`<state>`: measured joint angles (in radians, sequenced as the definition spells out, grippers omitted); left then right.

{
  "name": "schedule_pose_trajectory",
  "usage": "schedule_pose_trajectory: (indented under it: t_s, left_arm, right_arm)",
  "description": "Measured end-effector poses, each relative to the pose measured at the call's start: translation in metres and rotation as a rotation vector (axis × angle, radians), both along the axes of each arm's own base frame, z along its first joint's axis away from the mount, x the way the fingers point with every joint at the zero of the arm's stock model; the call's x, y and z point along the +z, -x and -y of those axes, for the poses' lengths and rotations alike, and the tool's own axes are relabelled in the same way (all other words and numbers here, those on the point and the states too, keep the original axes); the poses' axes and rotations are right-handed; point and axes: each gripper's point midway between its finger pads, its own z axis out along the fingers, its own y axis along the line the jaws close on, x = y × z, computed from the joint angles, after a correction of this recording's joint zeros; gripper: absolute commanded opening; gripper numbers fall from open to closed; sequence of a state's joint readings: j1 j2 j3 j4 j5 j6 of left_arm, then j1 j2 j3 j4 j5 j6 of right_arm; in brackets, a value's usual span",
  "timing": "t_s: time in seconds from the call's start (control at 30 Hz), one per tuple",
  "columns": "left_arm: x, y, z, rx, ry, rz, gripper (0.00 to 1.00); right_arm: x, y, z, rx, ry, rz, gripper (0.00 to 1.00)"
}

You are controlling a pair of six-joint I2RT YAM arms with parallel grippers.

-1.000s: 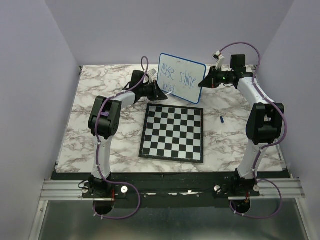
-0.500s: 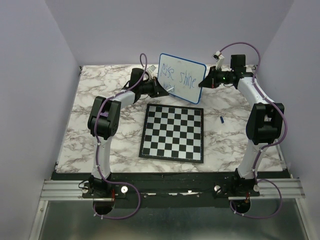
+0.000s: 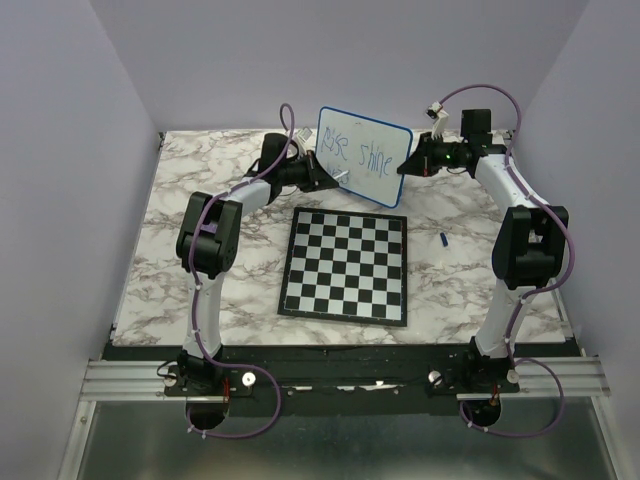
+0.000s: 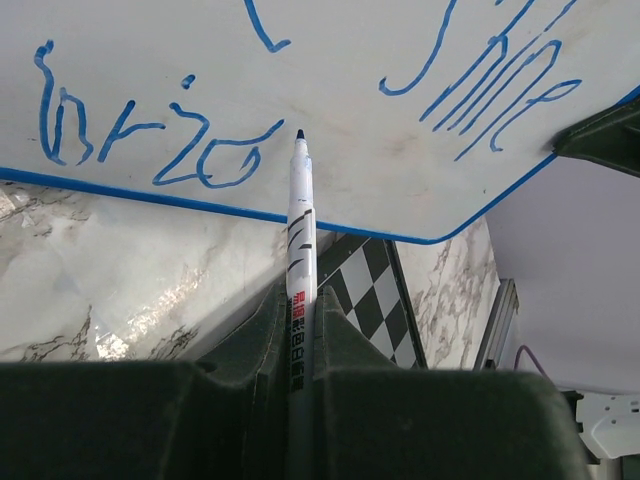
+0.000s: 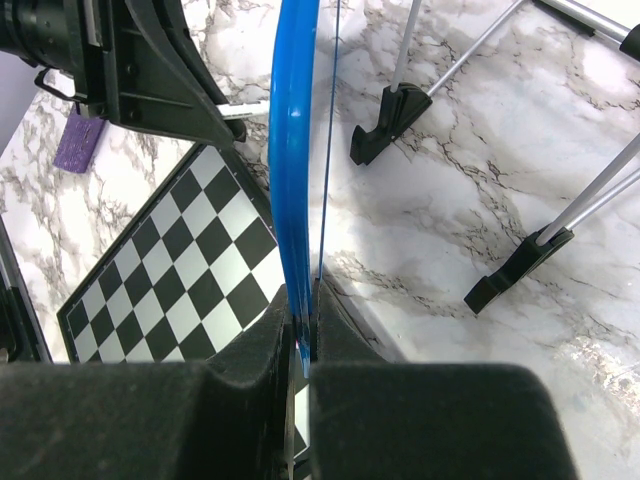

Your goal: Write a sentence on the whiteboard

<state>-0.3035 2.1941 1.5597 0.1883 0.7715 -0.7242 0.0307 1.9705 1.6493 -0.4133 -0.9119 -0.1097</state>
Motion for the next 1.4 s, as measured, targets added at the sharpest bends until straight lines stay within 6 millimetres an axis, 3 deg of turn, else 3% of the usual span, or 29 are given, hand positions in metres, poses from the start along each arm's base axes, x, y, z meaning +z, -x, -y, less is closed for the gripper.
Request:
schedule_pose_trajectory:
  t_s: [0.43,0.93,1.4]
  left_arm:
    - [-0.018,-0.001,-0.001,0.007,-0.016,-0.037,0.00]
    - [-0.023,0.000,-0.002,0.002,-0.026,-0.040,0.00]
    - [-0.045,0.011,-0.007,-0.017,-0.079,-0.101,0.00]
  right_arm:
    - [0.000,0.000,0.000,0.000,0.000,0.000,0.00]
    - [-0.001,0.000,0.000,-0.001,0.001,-0.001,0.00]
    - [-0.001,0.000,0.000,0.001,0.002,0.003,0.00]
